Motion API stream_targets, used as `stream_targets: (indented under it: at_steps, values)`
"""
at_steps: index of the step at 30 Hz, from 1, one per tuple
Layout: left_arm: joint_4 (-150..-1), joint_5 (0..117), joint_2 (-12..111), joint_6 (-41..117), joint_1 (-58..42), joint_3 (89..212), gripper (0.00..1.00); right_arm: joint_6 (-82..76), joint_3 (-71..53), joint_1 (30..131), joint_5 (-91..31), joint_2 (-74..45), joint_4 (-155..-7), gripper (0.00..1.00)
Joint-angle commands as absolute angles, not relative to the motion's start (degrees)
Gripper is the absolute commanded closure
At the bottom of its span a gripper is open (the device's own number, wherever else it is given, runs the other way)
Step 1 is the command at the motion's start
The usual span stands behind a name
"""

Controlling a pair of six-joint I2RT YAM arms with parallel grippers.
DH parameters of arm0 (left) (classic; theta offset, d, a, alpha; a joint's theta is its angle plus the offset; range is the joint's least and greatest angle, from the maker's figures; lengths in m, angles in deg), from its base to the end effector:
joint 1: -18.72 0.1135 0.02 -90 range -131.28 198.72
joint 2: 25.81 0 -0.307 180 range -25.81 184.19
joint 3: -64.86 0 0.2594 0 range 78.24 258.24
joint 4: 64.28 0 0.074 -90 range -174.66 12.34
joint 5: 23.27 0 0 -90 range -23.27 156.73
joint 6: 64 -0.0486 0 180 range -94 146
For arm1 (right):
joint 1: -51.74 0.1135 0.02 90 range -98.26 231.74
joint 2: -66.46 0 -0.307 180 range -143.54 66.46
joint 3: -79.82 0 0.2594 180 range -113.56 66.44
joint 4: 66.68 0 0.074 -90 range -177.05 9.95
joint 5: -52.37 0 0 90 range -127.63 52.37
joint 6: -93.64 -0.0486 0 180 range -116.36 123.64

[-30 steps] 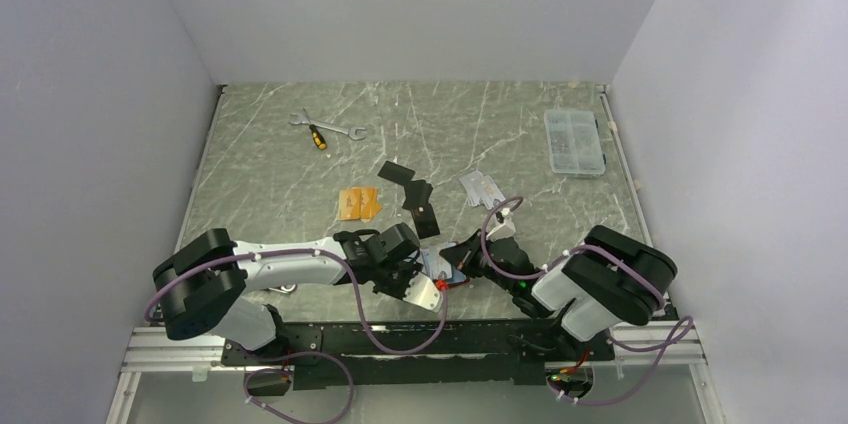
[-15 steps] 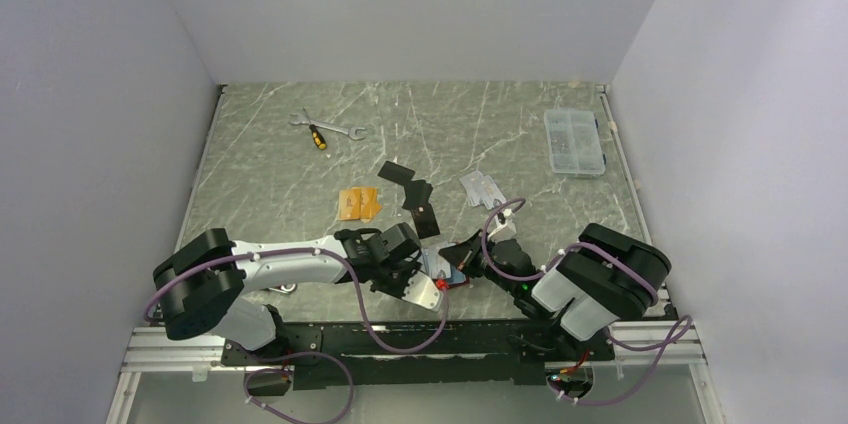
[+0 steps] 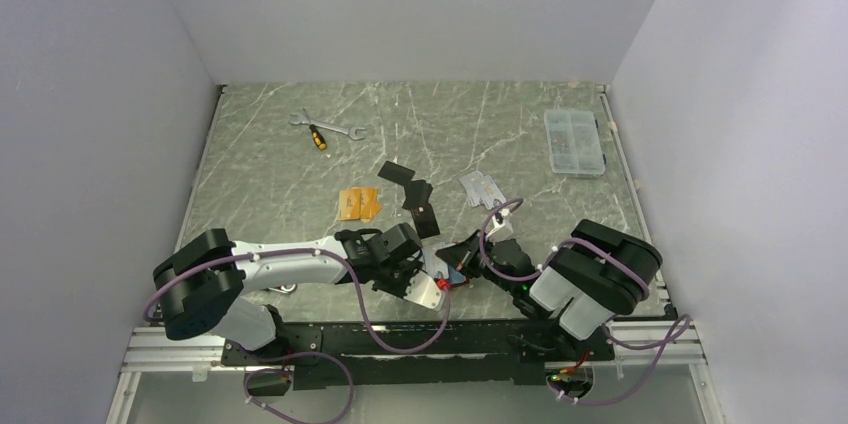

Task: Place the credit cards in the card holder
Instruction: Insert the credit card into the card holder.

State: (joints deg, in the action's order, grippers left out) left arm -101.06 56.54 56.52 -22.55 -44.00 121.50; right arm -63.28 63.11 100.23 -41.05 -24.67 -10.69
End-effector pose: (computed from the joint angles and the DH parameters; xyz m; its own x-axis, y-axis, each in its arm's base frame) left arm 0.1157 -0.2431 0.1973 0.4147 0.8054 -0.4236 0.9085 -0.3402 0.2426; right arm 0.1426 0.1568 0.1318 -0.7353 0.5548 -0.3893 -0.0856 0.4938 0.8654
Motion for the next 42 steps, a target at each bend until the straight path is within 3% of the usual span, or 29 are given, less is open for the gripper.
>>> stream_targets:
  at_steps: [1, 17, 32, 42]
  values:
    - [-99.52, 56.78, 55.49, -22.04, -44.77, 120.69, 0.82, -63.77, 61.9, 100.17, -39.55, -27.01, -4.64, 1.0]
    - [-98.23, 59.22, 56.24, -21.97, -46.57, 119.03, 0.89, -66.26, 63.73, 100.22, -36.79, -34.79, 2.96, 1.0]
    - [-97.73, 60.97, 56.72, -21.84, -46.61, 119.33, 0.95, -63.9, 62.37, 100.31, -33.63, -28.76, -11.99, 1.0]
    - [-97.86, 60.83, 56.8, -21.96, -46.66, 119.54, 0.99, -64.81, 61.89, 97.9, -29.23, -35.85, -4.24, 1.0]
